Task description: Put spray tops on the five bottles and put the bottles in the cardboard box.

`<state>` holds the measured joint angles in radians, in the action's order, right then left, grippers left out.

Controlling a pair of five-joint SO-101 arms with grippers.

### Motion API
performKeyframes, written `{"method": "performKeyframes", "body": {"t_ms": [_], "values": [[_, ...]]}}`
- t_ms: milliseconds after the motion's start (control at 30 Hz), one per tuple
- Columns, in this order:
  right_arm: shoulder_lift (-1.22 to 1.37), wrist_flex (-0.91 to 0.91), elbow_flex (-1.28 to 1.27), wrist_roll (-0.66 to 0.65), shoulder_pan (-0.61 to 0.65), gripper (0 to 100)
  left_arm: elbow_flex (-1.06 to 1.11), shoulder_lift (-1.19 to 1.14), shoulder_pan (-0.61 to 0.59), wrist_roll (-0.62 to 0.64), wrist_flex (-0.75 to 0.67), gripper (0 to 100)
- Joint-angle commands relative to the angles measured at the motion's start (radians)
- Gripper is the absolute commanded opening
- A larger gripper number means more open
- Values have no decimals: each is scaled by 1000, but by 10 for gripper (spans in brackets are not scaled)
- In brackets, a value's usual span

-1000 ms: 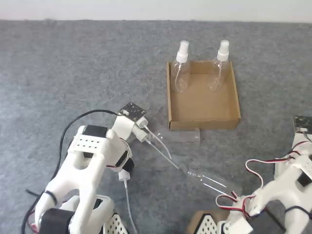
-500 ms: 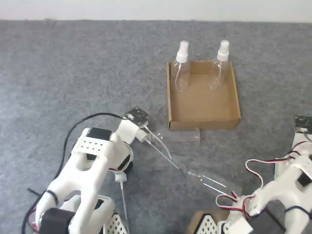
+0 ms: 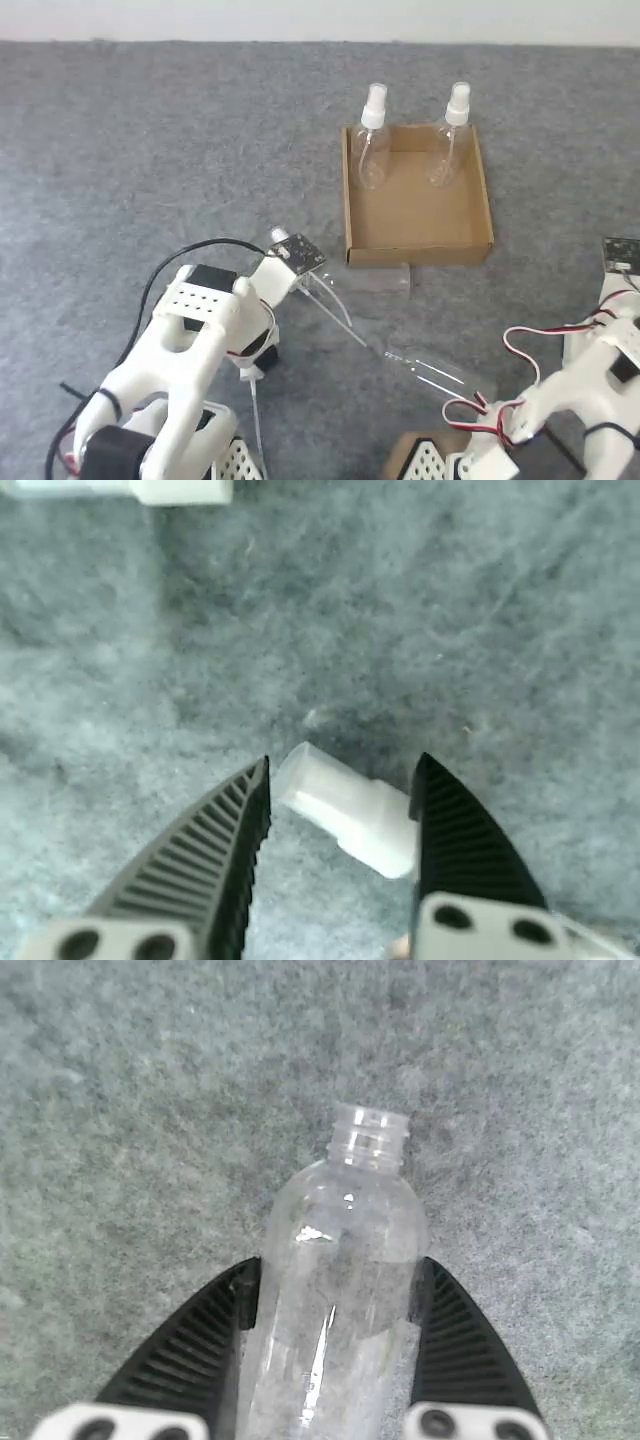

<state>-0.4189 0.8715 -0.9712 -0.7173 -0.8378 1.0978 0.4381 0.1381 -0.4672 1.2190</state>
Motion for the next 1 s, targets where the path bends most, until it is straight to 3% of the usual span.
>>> {"method": "performKeyframes", "body": {"t_ms": [0, 167, 967], "values": [[-5, -4, 0, -12, -7, 106, -101, 25, -15, 26, 72, 221], [-7, -4, 0, -12, -7, 106, -157, 17, -9, 43, 192, 221], [-8, -2, 0, -12, -8, 106, -71, 14, -12, 0, 106, 177]]}}
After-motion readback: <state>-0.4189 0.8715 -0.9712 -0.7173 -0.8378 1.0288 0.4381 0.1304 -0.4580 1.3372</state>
